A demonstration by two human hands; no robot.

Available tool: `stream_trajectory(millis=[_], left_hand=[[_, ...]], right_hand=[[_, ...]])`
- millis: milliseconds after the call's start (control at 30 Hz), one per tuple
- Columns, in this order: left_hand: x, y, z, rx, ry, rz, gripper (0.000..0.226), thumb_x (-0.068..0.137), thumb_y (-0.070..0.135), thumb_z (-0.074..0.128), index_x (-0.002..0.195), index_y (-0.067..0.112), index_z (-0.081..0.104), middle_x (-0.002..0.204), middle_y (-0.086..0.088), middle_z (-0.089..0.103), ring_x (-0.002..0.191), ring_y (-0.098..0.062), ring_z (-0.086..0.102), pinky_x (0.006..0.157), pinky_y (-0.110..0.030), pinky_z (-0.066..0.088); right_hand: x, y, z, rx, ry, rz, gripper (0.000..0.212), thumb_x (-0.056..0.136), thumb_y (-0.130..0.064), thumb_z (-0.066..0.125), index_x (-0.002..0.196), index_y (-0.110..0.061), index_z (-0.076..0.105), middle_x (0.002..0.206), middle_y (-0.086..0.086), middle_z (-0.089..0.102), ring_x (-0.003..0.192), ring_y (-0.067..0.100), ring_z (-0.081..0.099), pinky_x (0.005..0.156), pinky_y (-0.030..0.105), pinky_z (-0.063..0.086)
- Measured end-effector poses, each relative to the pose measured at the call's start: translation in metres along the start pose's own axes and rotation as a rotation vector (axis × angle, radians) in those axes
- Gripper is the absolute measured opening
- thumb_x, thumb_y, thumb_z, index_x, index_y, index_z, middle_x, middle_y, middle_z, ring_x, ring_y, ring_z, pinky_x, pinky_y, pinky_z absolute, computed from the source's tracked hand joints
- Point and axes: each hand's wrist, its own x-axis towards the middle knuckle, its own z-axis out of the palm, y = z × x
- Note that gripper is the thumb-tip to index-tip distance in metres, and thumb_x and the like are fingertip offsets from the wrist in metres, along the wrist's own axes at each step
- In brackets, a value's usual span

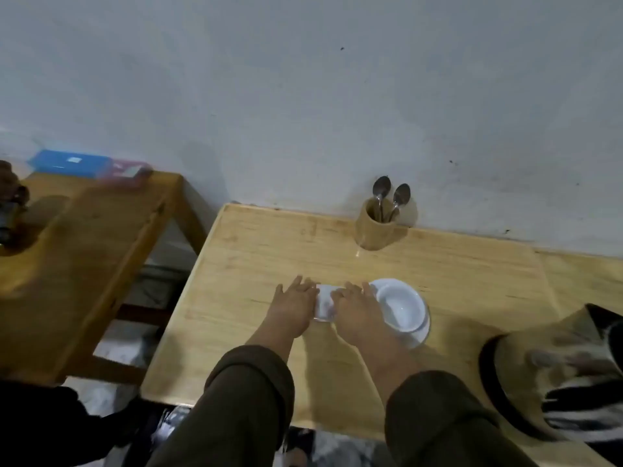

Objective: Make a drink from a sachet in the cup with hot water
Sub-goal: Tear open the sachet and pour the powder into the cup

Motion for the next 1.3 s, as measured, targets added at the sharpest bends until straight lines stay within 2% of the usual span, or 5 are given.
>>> stream_trajectory(millis=[533, 800, 1033, 1200, 1300], left_hand=[[0.056, -0.031, 0.006, -0.042, 0.132, 0.153, 0.049, 0.094, 0.024, 0.049, 0.143, 0.022, 0.041, 0.155, 0.006, 0.036, 0.149, -0.012, 0.017, 0.116, -0.032, 0.025], [0.062, -0.038, 0.003, -0.203, 0.122, 0.164, 0.041, 0.093, 0.024, 0.049, 0.134, 0.028, 0.052, 0.147, 0.005, 0.048, 0.146, -0.012, 0.027, 0.116, -0.033, 0.029], [0.047, -0.018, -0.042, -1.022, 0.211, 0.069, 0.012, 0.090, 0.019, 0.061, 0.091, 0.013, 0.071, 0.094, -0.003, 0.070, 0.092, -0.014, 0.060, 0.080, -0.024, 0.043], [0.036, 0.006, -0.079, -1.179, 0.213, 0.131, 0.010, 0.092, 0.018, 0.060, 0.091, 0.013, 0.069, 0.090, -0.005, 0.065, 0.086, -0.016, 0.056, 0.080, -0.030, 0.044], [0.029, 0.025, -0.095, -1.184, 0.201, 0.174, 0.009, 0.092, 0.018, 0.060, 0.084, 0.015, 0.065, 0.073, 0.001, 0.061, 0.069, -0.011, 0.053, 0.066, -0.021, 0.044]], right_hand=[[0.043, -0.023, 0.008, 0.043, 0.015, 0.036, 0.050, 0.085, -0.024, 0.052, 0.131, -0.009, 0.039, 0.125, 0.015, 0.056, 0.119, 0.028, 0.051, 0.120, 0.040, 0.007], [0.044, -0.017, -0.016, 0.191, 0.028, 0.048, 0.037, 0.094, -0.022, 0.041, 0.128, -0.008, 0.045, 0.126, 0.014, 0.058, 0.115, 0.031, 0.054, 0.100, 0.036, 0.037], [0.036, 0.008, -0.063, 0.514, 0.250, 0.235, 0.018, 0.090, -0.013, 0.048, 0.100, -0.001, 0.057, 0.108, 0.021, 0.062, 0.102, 0.034, 0.057, 0.078, 0.036, 0.042], [0.015, 0.032, -0.101, 0.661, 0.301, 0.269, 0.012, 0.086, -0.010, 0.050, 0.074, -0.012, 0.050, 0.065, 0.005, 0.053, 0.074, 0.027, 0.051, 0.060, 0.025, 0.031], [-0.003, 0.046, -0.121, 0.725, 0.367, 0.279, 0.011, 0.085, -0.013, 0.055, 0.089, -0.008, 0.064, 0.085, 0.008, 0.067, 0.078, 0.020, 0.053, 0.066, 0.022, 0.036]])
